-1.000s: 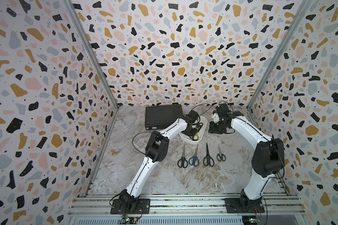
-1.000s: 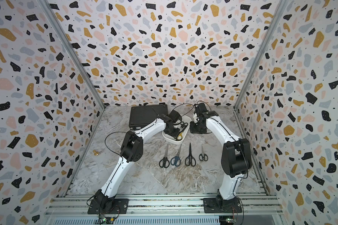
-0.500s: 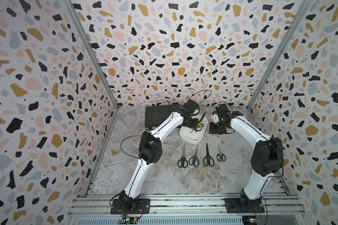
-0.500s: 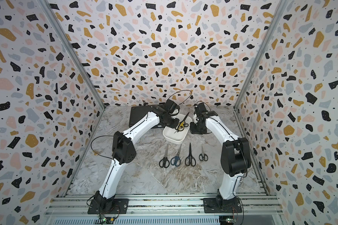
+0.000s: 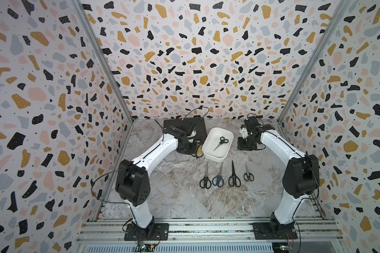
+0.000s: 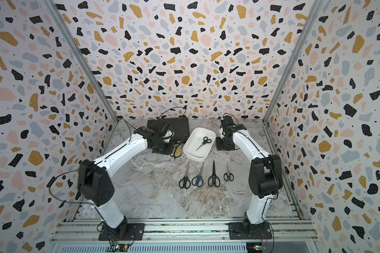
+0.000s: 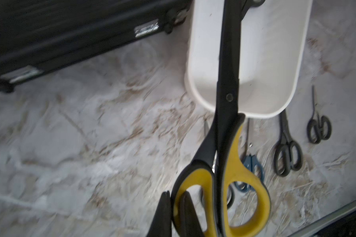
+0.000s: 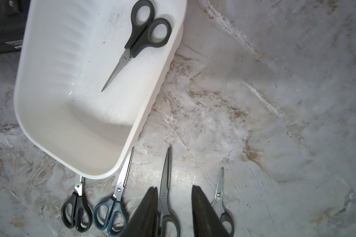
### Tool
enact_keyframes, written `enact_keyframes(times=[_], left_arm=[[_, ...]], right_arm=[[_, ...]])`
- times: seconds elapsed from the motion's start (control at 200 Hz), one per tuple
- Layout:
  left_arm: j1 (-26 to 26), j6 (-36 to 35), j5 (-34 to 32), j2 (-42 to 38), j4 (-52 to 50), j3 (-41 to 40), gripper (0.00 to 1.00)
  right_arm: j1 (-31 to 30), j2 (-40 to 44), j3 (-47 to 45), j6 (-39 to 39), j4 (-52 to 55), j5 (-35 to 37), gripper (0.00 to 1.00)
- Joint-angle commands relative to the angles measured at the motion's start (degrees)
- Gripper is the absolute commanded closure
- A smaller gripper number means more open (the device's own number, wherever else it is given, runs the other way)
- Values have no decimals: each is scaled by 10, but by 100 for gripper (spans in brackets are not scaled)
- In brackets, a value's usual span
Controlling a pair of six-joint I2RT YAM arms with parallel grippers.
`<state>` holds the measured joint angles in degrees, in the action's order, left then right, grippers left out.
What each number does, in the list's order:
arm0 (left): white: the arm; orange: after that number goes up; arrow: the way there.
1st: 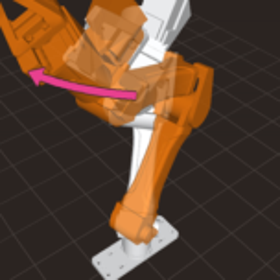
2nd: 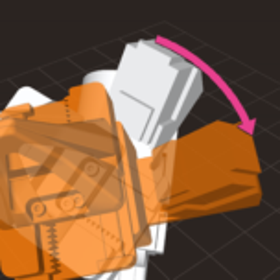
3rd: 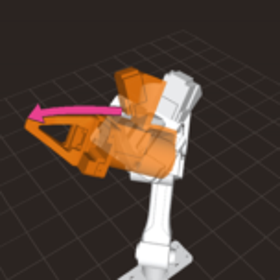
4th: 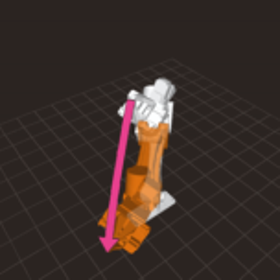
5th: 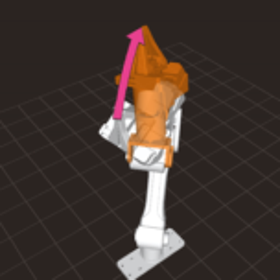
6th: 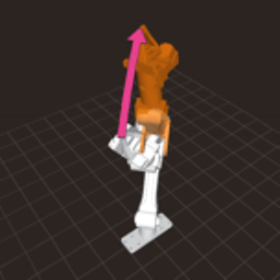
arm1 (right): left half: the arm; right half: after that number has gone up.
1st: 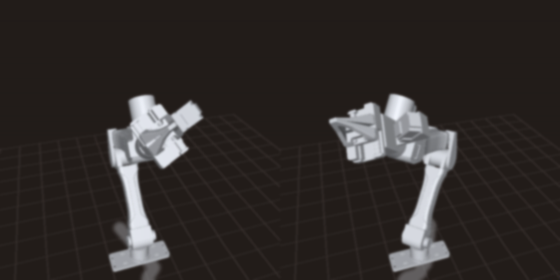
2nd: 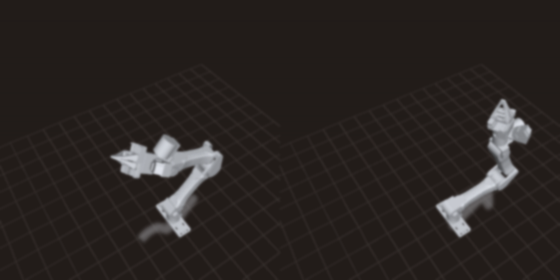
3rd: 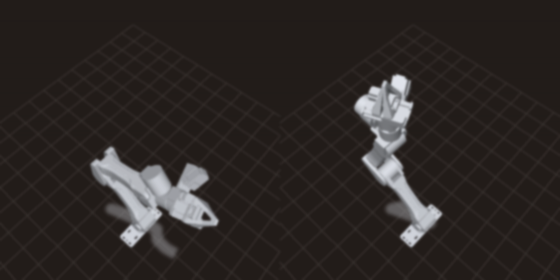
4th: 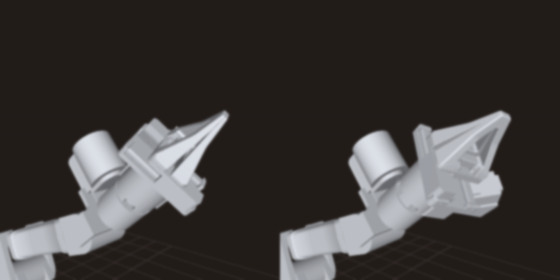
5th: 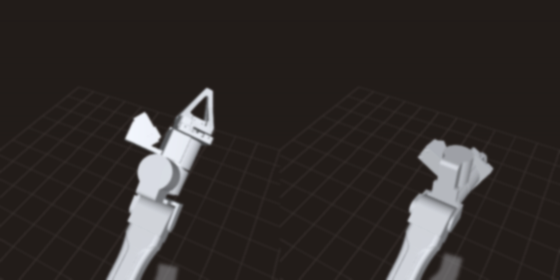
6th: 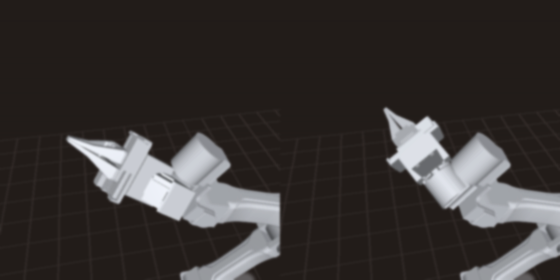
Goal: Take the scissors out of the storage box
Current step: Pick up the scissors from the storage box, then place the scissors at the center of the board.
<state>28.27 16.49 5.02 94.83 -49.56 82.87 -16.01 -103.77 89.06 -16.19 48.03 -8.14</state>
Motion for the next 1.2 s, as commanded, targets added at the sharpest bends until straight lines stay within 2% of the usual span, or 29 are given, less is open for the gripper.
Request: enact_keyframes(times=[0.0,0.11,0.17,0.355,0.546,1.006,1.126,1.196], left_arm=[[2,29,-36,-65,13,-124,100],[2,78,-14,-91,83,-244,100],[3,90,1,-83,114,-274,100],[3,102,-1,-56,147,-293,100],[5,102,8,-32,122,-288,100],[53,144,12,-13,120,-304,96],[52,141,4,-6,119,-301,84],[52,140,9,-5,119,-298,83]], right_arm=[[1,18,25,8,14,8,66],[1,16,28,8,15,8,66],[1,15,30,6,14,7,66],[1,13,35,-1,15,-3,65],[1,13,35,-5,15,-6,65],[1,12,32,-7,13,-5,65],[1,11,32,-6,13,-6,65],[1,12,33,-6,13,-6,65]])
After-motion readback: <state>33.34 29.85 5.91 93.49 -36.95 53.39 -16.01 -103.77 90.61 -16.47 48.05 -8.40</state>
